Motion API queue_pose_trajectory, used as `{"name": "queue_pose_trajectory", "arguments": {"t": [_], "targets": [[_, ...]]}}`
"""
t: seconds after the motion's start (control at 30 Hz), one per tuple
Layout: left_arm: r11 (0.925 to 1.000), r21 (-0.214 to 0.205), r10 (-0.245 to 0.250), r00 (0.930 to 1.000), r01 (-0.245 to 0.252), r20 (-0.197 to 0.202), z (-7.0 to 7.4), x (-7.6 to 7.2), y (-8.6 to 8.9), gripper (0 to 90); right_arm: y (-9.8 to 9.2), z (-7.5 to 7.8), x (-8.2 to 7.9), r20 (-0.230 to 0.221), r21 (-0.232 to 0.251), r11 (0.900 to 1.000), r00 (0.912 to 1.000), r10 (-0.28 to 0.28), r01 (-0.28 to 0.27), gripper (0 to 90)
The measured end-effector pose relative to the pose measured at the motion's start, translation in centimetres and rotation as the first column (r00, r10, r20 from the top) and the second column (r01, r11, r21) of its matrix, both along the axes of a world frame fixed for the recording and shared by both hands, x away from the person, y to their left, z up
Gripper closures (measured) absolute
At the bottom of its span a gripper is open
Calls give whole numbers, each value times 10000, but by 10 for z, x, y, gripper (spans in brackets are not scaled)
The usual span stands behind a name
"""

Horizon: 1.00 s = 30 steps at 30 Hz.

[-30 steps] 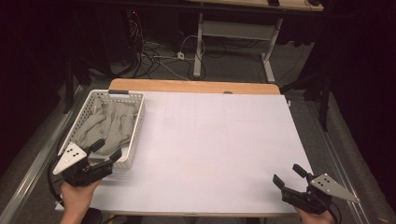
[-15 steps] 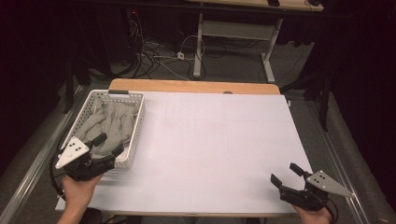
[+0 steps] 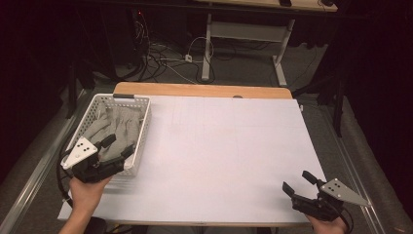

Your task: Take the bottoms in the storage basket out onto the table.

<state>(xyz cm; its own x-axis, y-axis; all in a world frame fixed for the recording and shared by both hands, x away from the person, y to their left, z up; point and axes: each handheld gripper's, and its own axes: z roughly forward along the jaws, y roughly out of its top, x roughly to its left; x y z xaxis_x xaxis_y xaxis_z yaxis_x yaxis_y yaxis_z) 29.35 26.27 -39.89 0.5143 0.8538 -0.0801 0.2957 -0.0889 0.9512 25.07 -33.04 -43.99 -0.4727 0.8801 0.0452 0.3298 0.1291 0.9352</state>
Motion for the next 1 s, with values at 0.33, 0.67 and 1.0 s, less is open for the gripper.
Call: {"name": "queue_pose_trajectory", "arguments": {"t": [0.33, 0.67, 1.0], "targets": [[10000, 16, -4, 10000, 4, 29, 5, 6, -2, 264, -1, 0, 0, -22, 109, 9999, 10000, -51, 51, 159], [9999, 6, 147, 9989, -147, -435, 12, 16, -3, 263, -2, 0, 0, -55, 204, 9997, 9999, -96, 97, 159], [9993, 192, 339, 9964, -325, -776, 18, 29, -4, 253, -2, 0, 0, -83, 226, 9997, 9999, -97, 98, 159]]}}
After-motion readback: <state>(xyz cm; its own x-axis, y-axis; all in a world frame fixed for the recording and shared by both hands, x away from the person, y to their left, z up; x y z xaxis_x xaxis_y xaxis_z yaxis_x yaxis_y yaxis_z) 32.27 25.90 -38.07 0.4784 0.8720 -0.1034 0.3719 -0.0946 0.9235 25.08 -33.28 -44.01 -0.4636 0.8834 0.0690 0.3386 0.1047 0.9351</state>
